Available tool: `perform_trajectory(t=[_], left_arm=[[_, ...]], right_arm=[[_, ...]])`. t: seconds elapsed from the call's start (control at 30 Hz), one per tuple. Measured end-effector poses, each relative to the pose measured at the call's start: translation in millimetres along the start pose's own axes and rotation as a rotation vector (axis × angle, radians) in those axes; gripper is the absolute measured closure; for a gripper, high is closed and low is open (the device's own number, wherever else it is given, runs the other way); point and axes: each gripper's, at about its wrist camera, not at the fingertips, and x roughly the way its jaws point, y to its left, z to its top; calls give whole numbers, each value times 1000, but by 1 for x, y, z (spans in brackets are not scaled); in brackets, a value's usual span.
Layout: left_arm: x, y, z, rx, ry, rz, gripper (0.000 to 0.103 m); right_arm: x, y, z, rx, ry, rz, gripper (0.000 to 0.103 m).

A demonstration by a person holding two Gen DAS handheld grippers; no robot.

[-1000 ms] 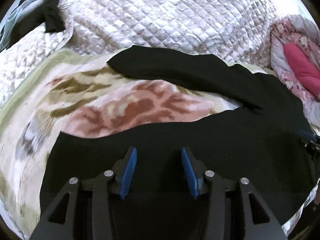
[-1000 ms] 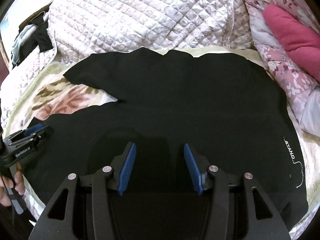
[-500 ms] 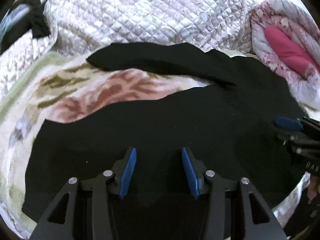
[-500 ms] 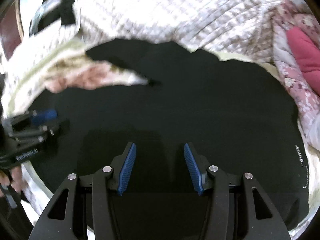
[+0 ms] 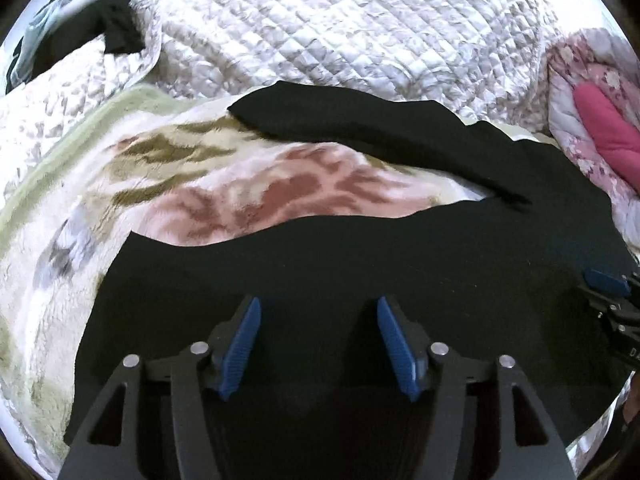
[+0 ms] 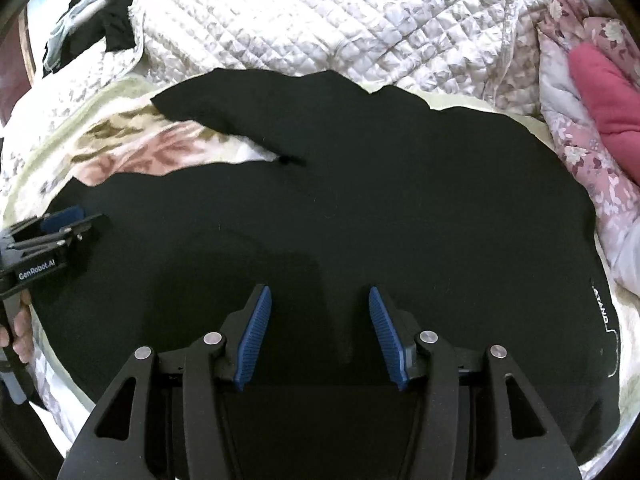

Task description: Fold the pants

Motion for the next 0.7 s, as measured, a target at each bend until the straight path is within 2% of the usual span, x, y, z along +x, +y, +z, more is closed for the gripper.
perform_trajectory(t=[0.2,0.33,0.43,0.5,0.7], left_arm=[[-3,2,12,-28,36,-55,39],[-7,-1,37,-12,19,-96,39],[-3,-6,72,14,-11,-135,38],[4,-10,95,43,-31,-133,38],[45,-22,158,85,-47,-145,38]], right_arm=[[-14,-20,8,85,-29,41,51],[-24,-42,30,107,-46,65,47],[-31,-59,51,93,-85,63,43],[-30,-77,72,79,-109,64,41],[3,-117,124,11,-84,42,41]])
